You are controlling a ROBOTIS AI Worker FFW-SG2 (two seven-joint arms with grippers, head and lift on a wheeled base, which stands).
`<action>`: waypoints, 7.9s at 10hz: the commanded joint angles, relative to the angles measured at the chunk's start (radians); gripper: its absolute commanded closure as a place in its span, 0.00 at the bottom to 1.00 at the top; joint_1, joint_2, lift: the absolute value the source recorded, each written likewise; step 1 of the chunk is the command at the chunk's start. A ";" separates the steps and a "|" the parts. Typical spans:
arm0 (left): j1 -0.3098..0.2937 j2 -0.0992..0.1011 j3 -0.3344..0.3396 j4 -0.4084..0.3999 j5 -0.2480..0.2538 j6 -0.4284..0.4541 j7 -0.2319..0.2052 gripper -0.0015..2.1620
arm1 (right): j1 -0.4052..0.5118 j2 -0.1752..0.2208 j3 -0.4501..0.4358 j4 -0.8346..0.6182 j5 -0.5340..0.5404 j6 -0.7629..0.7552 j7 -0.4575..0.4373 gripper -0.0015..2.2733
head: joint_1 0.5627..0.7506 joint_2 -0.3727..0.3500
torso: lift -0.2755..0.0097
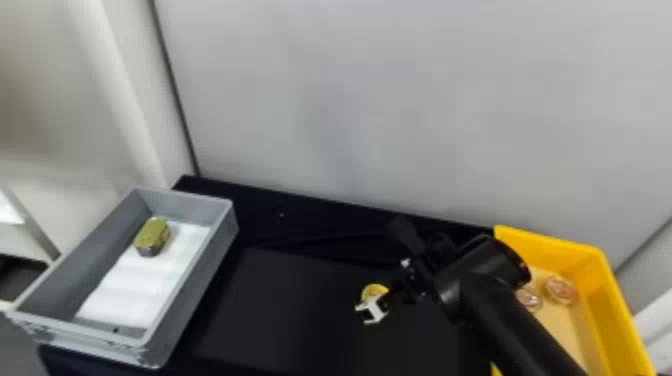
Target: Pick up the round yellow can and place it in the yellow rectangular box
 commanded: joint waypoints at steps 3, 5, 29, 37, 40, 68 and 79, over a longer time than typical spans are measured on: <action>0.003 -0.002 0.000 0.000 0.003 -0.001 0.000 0.07 | -0.007 -0.029 0.043 -0.006 0.012 -0.038 0.014 0.02 | 0.70 0.41 | 0.97; 0.003 -0.002 -0.001 0.000 0.003 -0.001 0.000 0.07 | -0.010 -0.038 0.057 0.009 0.016 -0.056 0.019 0.02 | 0.70 0.41 | 0.97; 0.018 -0.011 0.026 -0.046 0.002 0.065 -0.018 0.07 | 0.277 -0.140 -0.556 -0.954 0.610 0.570 0.383 0.34 | 0.70 0.41 | 0.97; 0.015 -0.012 0.023 -0.043 0.000 0.061 -0.018 0.07 | 0.327 -0.117 -0.740 -0.710 0.300 0.407 0.059 0.34 | 0.70 0.41 | 0.97; 0.013 -0.012 0.022 -0.041 0.000 0.060 -0.018 0.07 | 0.347 -0.117 -0.747 -0.610 0.188 0.354 -0.018 0.34 | 0.70 0.41 | 0.97; 0.035 -0.040 0.039 -0.047 0.003 0.061 -0.034 0.07 | 0.114 -0.121 -0.362 -1.491 -0.012 0.142 -0.666 0.21 | 0.70 0.41 | 0.97; 0.036 -0.049 0.034 -0.046 0.003 0.061 -0.032 0.06 | 0.231 -0.173 -0.327 -1.489 0.013 -0.406 -0.960 0.00 | 0.70 0.41 | 0.97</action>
